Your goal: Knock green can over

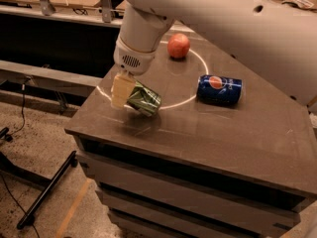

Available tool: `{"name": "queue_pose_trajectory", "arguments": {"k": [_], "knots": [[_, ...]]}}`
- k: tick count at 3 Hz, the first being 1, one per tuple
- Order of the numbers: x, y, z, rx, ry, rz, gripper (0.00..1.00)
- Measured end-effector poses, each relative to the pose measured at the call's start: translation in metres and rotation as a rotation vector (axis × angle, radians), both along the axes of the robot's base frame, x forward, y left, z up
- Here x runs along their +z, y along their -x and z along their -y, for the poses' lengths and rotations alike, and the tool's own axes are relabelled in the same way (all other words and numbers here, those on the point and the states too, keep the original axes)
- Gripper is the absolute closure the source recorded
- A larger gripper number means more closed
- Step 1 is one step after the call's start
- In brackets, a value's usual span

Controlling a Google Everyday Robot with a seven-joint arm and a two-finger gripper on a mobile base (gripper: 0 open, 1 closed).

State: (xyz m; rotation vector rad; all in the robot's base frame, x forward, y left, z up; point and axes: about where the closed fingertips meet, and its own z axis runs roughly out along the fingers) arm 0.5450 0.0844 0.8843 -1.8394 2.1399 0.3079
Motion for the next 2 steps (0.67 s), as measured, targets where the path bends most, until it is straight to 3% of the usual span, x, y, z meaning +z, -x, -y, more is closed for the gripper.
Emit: {"name": "queue_pose_trajectory", "arguments": {"k": [1,2], "knots": [[0.0001,0.0005,-0.0006,0.001,0.0,0.001,0.0],[0.0001,0.0005,-0.0006,0.001,0.0,0.001,0.0]]}}
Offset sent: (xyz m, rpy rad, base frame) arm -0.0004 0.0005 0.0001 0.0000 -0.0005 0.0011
